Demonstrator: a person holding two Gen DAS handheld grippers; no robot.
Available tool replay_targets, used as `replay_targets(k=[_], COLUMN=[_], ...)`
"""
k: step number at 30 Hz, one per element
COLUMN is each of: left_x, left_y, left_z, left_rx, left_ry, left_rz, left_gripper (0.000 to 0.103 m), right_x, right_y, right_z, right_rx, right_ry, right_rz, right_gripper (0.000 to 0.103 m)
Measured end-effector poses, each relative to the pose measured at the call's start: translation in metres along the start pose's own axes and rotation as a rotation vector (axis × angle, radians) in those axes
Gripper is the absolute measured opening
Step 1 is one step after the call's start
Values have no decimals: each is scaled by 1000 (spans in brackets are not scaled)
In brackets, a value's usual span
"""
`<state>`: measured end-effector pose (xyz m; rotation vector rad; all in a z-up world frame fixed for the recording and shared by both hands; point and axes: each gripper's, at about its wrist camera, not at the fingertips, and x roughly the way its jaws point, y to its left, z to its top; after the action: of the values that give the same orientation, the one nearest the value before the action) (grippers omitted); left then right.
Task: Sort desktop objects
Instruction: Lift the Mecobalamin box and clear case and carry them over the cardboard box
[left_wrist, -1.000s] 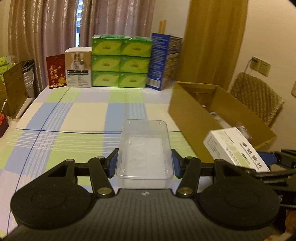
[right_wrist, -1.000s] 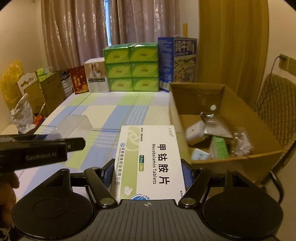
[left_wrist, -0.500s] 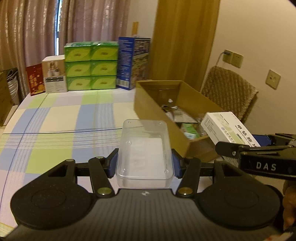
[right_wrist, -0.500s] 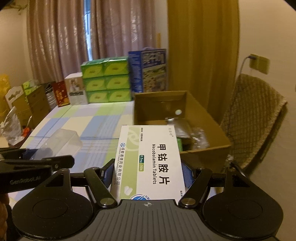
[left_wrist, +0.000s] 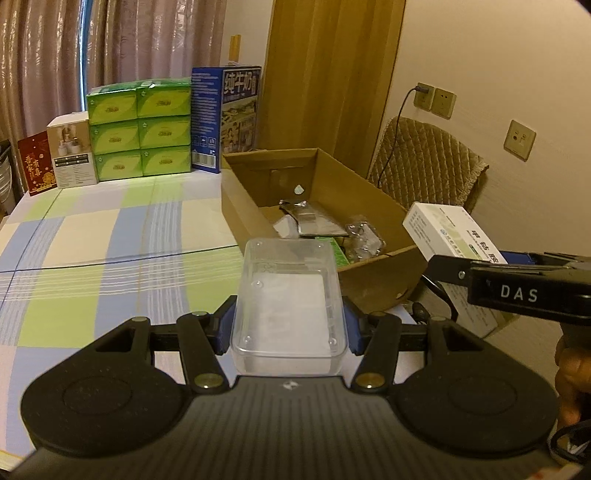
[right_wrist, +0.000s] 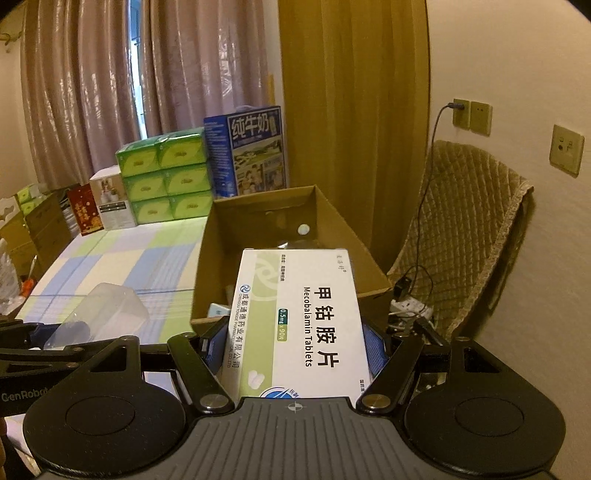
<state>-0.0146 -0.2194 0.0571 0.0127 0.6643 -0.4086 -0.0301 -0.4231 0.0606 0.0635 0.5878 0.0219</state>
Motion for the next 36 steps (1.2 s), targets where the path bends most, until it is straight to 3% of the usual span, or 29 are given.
replay_targets(k=[16, 36], left_x=[27, 61], left_y=[-34, -40], left_z=[20, 47], left_rx=[24, -22], left_ry=[1, 6], left_rz=[-10, -1], left_gripper=[51, 51], right_x=[13, 51], right_y=[-40, -52], right_z=[19, 45], right_rx=[-9, -62], right_ry=[-18, -5], right_rz=[-13, 8], right_gripper=[68, 68])
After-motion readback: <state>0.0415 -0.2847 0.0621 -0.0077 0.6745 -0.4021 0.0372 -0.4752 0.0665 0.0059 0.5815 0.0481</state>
